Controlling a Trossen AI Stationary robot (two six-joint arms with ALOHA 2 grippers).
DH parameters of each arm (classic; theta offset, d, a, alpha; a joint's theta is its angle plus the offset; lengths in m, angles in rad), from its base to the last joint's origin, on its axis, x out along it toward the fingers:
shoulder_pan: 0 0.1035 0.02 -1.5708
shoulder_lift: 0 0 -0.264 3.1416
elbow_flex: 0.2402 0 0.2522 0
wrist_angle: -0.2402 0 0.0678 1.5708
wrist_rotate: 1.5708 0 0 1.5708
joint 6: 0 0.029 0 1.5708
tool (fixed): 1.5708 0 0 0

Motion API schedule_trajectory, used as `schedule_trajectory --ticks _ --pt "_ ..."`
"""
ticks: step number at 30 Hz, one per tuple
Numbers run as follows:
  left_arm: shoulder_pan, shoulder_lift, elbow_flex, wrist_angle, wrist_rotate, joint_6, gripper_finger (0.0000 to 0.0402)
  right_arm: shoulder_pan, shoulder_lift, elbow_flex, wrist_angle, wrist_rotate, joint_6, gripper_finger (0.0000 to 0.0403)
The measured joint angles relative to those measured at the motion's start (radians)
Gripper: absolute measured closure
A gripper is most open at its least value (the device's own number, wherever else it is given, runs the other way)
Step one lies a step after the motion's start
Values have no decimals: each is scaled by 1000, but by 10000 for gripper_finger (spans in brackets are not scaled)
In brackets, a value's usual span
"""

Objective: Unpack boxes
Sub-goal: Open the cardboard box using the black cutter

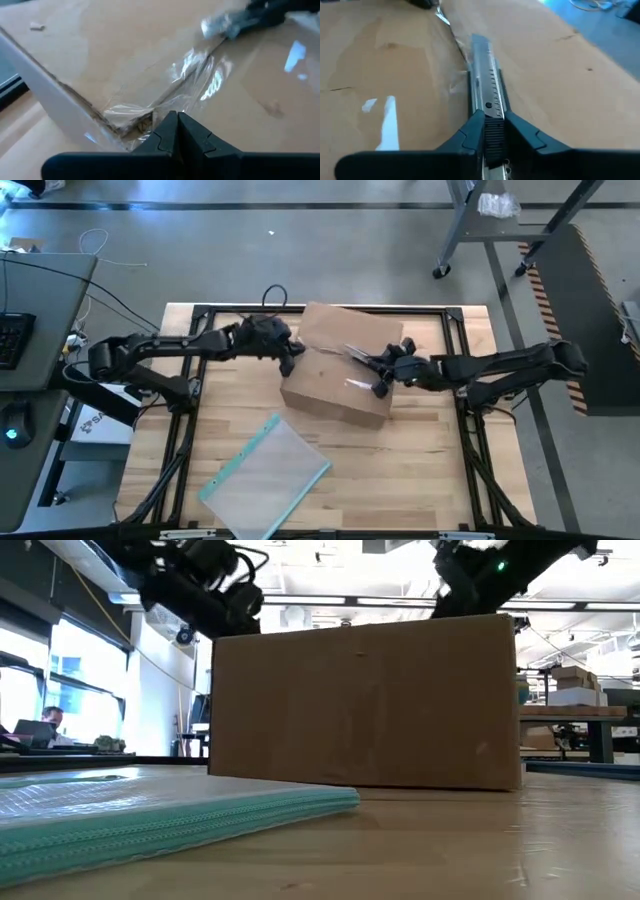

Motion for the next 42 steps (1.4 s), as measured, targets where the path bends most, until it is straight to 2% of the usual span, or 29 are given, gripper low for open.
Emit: schedule_trajectory --ticks 3,8,13,16,21,25,29,32,38,42 --pt "-45 -55 -7 -19 -83 -13 402 16 -67 0 51 -12 -37 363" --pt "-110 -152 -7 -20 -109 8 401 66 -118 0 144 -21 -51 364" --pt "-185 -238 -6 -2 -103 92 401 139 -64 2 306 -58 -105 364" --pt "-225 -270 -4 13 -64 168 395 188 3 2 497 -59 -186 364" --pt "-281 -264 -4 126 42 207 331 239 160 2 924 -108 -339 364" --pt "-324 -229 -3 272 54 224 255 249 294 22 1177 -139 -418 364" --pt "-357 -182 -2 427 59 225 192 251 397 92 1205 -140 -460 364" --pt "-369 -154 -2 500 114 225 164 252 452 154 1209 -130 -490 364" --pt "-389 -144 -2 519 194 216 154 263 487 212 1173 -128 -520 364" --pt "-401 -157 -2 522 237 215 154 269 486 212 1158 -76 -544 364"
